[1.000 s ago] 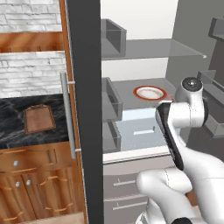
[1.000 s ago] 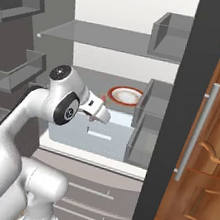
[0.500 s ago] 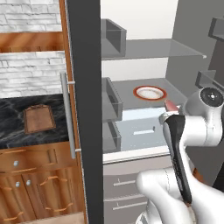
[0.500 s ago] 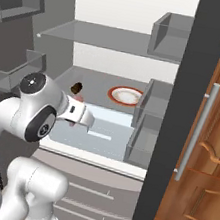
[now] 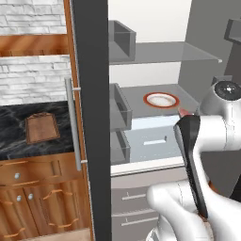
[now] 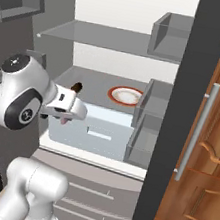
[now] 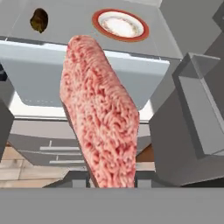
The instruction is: Retrieve the steak from the fridge and place it on the cutting board.
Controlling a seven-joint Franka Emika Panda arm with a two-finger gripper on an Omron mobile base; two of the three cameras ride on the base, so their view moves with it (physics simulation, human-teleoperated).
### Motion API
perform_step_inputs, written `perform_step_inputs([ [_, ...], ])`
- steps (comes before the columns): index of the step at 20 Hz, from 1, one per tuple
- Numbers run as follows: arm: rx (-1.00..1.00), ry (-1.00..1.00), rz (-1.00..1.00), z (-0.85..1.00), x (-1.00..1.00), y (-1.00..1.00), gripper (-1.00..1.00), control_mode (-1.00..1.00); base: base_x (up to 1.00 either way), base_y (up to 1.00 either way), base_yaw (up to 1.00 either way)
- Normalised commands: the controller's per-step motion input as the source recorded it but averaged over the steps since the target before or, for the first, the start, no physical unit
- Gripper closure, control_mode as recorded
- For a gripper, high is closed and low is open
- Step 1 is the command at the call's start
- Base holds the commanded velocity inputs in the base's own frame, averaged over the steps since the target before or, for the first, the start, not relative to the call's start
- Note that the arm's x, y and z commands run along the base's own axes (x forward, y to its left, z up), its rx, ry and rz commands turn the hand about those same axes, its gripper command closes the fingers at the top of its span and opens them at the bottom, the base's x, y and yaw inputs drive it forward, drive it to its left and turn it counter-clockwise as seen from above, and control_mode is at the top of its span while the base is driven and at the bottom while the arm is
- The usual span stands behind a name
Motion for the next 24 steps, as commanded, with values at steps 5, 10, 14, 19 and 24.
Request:
perform_step_inputs([
  [5, 0.00, 0.18, 0.03, 0.08, -0.21, 0.04, 1.00, -1.00, 0.00, 0.00, 0.00],
  [10, 0.00, 0.04, 0.03, -0.09, -0.13, 0.01, 1.00, -1.00, 0.00, 0.00, 0.00],
  [14, 0.00, 0.00, 0.02, -0.14, -0.18, 0.04, 1.00, -1.00, 0.00, 0.00, 0.00],
  [19, 0.00, 0.00, 0.01, -0.09, -0.21, 0.16, 1.00, -1.00, 0.00, 0.00, 0.00],
  [24, 0.00, 0.01, 0.02, -0.20, -0.19, 0.17, 1.00, -1.00, 0.00, 0.00, 0.00],
])
